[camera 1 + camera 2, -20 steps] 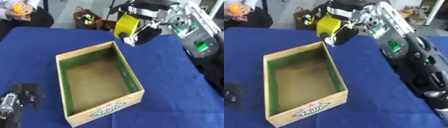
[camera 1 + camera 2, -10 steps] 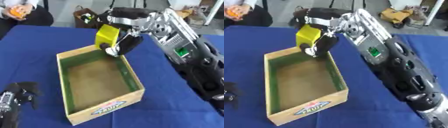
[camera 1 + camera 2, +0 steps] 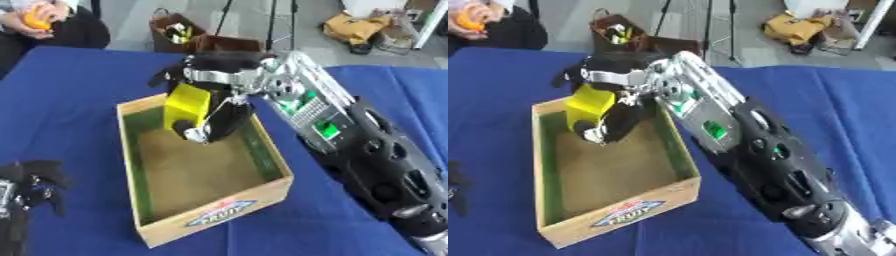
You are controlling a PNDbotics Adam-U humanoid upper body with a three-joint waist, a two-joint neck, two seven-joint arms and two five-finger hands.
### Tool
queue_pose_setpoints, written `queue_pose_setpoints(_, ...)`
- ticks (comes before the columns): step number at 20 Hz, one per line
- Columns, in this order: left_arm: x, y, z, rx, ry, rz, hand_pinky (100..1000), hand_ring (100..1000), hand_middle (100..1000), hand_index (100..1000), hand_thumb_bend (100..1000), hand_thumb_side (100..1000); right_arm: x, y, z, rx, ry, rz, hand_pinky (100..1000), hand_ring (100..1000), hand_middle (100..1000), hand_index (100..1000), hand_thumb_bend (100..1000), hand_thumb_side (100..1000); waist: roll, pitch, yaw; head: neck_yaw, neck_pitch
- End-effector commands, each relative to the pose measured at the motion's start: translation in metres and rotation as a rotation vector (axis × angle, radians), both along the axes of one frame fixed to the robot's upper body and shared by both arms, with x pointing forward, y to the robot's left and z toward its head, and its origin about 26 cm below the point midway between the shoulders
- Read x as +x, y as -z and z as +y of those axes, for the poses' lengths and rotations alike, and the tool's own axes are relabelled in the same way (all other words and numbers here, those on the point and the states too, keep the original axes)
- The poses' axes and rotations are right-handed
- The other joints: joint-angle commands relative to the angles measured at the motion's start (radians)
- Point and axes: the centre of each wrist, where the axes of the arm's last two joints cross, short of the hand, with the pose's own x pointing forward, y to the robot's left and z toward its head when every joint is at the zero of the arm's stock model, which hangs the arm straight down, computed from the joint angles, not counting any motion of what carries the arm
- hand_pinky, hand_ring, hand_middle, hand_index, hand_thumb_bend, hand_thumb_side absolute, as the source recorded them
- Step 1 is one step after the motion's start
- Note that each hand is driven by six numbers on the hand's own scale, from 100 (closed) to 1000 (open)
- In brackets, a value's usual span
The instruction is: Pick up objects on the table and place them in the box.
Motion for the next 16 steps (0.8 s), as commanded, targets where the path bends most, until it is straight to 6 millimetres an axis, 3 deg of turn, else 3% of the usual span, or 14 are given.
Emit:
queue_pose_setpoints(1,-0.001,-0.008,0.003,-0.004,-0.014,-0.031,267,509,468,641,100,988,0.001,0.0,0.007,-0.012,0.007,-0.032,406,408,605,955,100,199,0.003,-0.017,0.002,-0.004,0.001)
queue_pose_setpoints(4,-0.001,-0.007,0.003,-0.004,-0.02,-0.027,267,510,468,641,100,991,0.007,0.01,0.013,-0.047,0.018,-0.029,434,433,624,973,100,198,0.003,-0.017,0.004,-0.006,0.002)
queue_pose_setpoints(8,0.0,-0.008,0.003,-0.004,-0.022,-0.027,267,510,468,641,100,990,0.013,0.018,0.017,-0.096,0.012,-0.015,595,553,713,1000,100,208,0.001,-0.018,0.008,-0.006,0.006)
queue_pose_setpoints(12,0.0,-0.008,0.003,-0.005,-0.021,-0.027,268,510,468,641,100,998,0.014,0.019,0.018,-0.141,-0.001,-0.003,667,679,777,1000,100,257,-0.001,-0.019,0.007,-0.004,0.009)
queue_pose_setpoints(15,0.0,-0.008,0.003,-0.004,-0.019,-0.026,268,510,468,641,100,999,0.014,0.017,0.018,-0.16,-0.009,-0.002,750,781,816,1000,100,564,-0.001,-0.019,0.008,-0.003,0.011)
queue_pose_setpoints(16,0.0,-0.008,0.003,-0.004,-0.018,-0.026,268,510,468,641,100,999,0.014,0.016,0.018,-0.161,-0.015,0.0,785,824,841,1000,100,711,-0.001,-0.02,0.008,-0.003,0.011)
